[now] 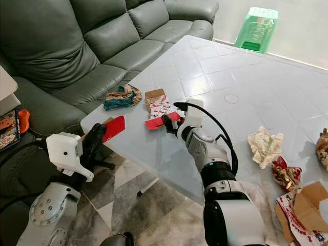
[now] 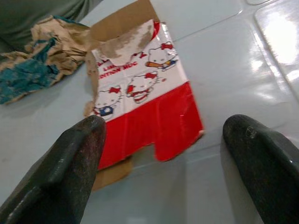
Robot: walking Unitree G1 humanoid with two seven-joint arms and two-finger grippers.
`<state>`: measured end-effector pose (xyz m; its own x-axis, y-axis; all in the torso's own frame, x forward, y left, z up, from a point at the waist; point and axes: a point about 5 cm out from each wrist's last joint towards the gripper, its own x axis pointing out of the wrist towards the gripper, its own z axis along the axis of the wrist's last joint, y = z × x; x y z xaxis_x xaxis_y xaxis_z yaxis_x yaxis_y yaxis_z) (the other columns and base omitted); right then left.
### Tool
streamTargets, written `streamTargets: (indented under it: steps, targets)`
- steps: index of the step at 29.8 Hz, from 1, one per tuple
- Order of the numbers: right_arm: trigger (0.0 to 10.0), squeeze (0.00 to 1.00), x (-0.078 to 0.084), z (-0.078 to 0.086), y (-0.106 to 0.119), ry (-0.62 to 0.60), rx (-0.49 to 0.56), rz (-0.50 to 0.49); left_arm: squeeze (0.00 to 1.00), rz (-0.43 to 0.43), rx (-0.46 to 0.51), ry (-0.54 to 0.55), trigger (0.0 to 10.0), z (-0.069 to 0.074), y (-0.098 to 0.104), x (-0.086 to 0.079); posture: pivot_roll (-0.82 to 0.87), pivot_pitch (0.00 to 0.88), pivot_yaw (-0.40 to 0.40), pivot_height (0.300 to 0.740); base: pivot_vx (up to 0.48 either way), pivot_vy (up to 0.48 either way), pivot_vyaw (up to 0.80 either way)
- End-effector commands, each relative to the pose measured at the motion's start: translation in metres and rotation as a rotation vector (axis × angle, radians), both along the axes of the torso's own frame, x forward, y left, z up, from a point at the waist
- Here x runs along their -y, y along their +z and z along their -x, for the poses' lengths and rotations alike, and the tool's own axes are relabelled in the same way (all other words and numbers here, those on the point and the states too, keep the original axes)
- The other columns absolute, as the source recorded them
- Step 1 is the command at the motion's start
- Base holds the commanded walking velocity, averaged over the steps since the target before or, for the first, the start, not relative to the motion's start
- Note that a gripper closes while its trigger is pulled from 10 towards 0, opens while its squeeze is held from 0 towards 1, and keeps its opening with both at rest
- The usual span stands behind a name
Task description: Picking trash to rubbish bin
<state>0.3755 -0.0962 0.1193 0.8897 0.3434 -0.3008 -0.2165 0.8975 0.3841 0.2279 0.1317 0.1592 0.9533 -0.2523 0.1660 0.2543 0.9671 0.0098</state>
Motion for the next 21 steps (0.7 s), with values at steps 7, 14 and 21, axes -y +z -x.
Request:
streamTargets:
  steps: [7, 14, 21]
  targets:
    - [8.6, 0.0, -0.025, 0.002, 0.0, 0.048, -0.012, -0.16, 0.0, 0.006, 0.005, -0.012, 0.0, 0.0, 0.004, 0.001, 0.15, 0.111, -0.022, 0.74, 0.0, 0.0, 0.0]
    - [0.0, 0.0, -0.043, 0.0, 0.012, 0.08, 0.032, -0.224, 0.0, 0.008, 0.007, -0.011, 0.0, 0.001, 0.003, 0.002, 0.15, 0.112, -0.029, 0.74, 0.0, 0.0, 0.0]
    - [0.0, 0.0, -0.038, 0.0, 0.007, 0.055, 0.015, -0.202, 0.0, 0.013, 0.006, -0.004, 0.0, 0.001, 0.003, 0.003, 0.15, 0.115, -0.036, 0.74, 0.0, 0.0, 0.0]
